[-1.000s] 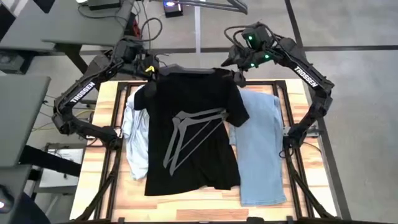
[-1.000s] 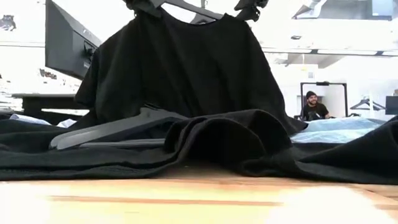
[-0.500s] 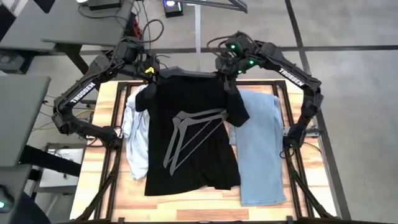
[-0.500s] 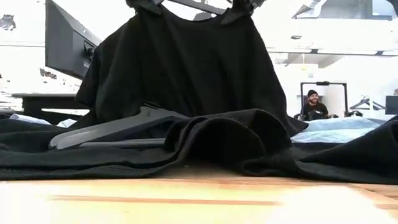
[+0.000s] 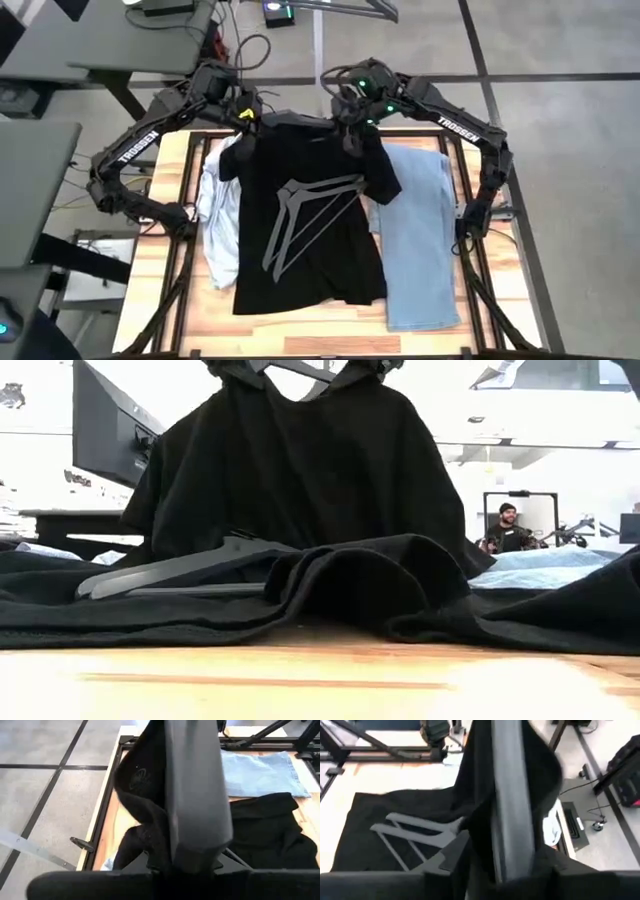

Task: Hang clothes
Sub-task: Hang the black shirt on the rack

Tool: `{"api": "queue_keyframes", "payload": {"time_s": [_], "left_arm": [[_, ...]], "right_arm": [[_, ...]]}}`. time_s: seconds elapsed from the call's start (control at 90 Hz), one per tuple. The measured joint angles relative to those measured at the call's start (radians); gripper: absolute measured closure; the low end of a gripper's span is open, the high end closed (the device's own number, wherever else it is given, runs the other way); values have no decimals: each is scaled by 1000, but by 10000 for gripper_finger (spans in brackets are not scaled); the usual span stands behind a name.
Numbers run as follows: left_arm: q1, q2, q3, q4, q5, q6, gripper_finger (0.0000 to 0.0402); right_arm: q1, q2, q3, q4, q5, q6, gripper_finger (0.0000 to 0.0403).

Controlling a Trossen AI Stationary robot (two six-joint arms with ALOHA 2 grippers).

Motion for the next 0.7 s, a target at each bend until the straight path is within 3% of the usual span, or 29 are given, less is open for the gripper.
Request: {"api": "queue_keyframes", "payload": {"time_s": [0.2, 0.444, 0.578, 0.7], "left_arm": [[-1, 14, -1, -13, -2, 0, 377], [-1, 14, -1, -17, -7, 12, 377], [-1, 14, -1, -17, -7, 16, 376], [-1, 14, -1, -17, -4, 17, 376]], "right_arm": [[-2, 3, 0, -34, 20, 0, 221], [-36, 0, 0, -136, 24, -60, 220], [-36, 0, 0, -138, 24, -79, 245], [-36, 0, 0, -164, 24, -150, 312]]}}
